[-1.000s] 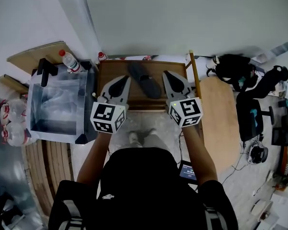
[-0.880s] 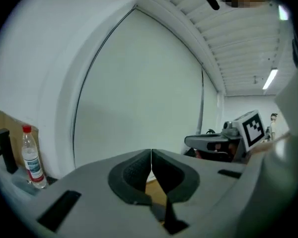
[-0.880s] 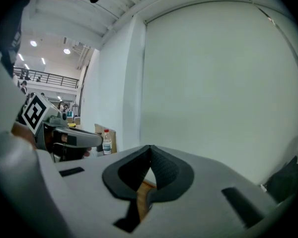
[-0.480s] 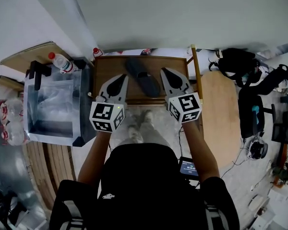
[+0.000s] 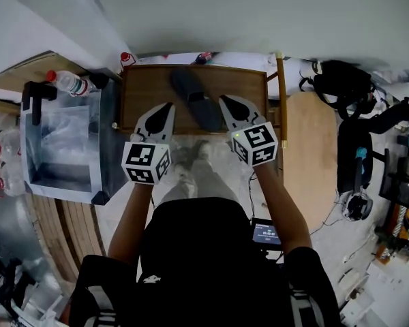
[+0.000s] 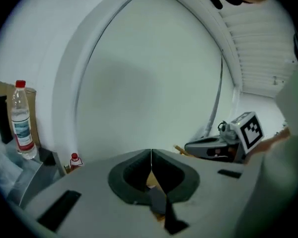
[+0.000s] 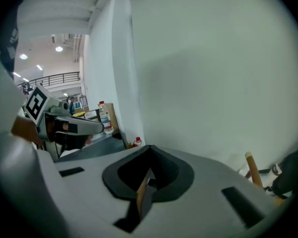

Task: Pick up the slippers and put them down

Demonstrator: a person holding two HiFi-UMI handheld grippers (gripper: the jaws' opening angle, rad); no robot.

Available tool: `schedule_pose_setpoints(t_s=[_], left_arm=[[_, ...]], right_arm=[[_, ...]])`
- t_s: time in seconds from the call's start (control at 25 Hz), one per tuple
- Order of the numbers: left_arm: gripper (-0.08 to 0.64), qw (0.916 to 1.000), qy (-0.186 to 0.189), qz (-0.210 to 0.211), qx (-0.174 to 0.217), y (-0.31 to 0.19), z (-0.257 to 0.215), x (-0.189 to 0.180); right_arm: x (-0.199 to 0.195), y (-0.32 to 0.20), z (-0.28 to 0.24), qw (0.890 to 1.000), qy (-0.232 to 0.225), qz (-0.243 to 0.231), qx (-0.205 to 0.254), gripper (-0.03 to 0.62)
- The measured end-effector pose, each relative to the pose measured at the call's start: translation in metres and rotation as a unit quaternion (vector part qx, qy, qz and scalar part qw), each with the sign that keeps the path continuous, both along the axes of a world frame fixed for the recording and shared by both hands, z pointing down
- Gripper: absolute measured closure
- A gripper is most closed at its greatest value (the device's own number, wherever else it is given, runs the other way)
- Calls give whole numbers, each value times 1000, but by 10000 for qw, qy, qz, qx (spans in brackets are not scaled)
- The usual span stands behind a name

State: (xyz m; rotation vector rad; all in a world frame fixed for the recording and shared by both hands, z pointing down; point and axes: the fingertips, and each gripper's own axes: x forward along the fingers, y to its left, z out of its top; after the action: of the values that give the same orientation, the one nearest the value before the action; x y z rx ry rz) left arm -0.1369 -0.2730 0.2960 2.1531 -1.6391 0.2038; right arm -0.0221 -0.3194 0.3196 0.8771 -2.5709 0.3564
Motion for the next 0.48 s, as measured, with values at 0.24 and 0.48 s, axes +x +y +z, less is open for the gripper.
schedule_pose_setpoints(t_s=[0.24,0.48], left_arm=[[555,9991,38,-195,-372,-2,35,-5],[554,9977,36,-311,-607,-4,61,-5]], right_arm=[[0,-5,54,9981,372,-237,-441,603],[0,-1,106,9914,752,-554,-922,595]])
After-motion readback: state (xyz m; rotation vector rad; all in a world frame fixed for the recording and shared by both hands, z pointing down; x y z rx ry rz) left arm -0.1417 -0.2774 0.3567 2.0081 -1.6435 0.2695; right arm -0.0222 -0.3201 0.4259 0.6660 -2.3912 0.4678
